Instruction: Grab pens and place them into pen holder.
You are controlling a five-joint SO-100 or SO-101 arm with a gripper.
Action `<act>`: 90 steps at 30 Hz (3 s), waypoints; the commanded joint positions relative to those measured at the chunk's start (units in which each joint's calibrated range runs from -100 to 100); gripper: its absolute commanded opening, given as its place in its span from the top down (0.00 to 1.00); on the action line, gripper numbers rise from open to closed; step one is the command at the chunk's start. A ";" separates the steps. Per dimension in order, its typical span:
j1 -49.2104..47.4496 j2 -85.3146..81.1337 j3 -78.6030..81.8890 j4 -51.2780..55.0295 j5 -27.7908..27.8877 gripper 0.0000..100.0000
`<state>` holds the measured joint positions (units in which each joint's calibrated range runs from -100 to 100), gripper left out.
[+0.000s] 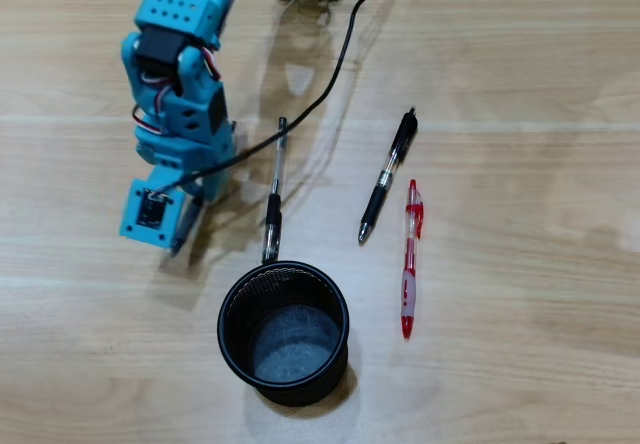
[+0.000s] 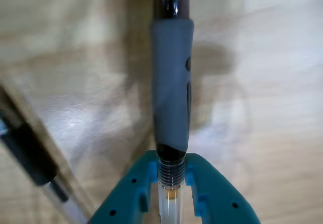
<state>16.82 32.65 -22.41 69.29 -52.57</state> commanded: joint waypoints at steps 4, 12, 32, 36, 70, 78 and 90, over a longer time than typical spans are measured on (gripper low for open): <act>0.02 -19.34 -2.51 -0.46 2.46 0.98; -6.61 -31.35 -3.23 -14.66 2.41 0.98; -22.23 -18.92 17.86 -88.36 -2.83 0.98; -22.23 -11.95 14.35 -97.23 -3.33 0.98; -18.41 1.49 9.48 -95.33 -2.98 0.88; -18.05 -21.36 9.03 -47.03 2.20 0.98; -17.23 -32.61 9.93 6.69 5.15 0.98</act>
<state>-1.04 4.07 -10.16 65.40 -47.74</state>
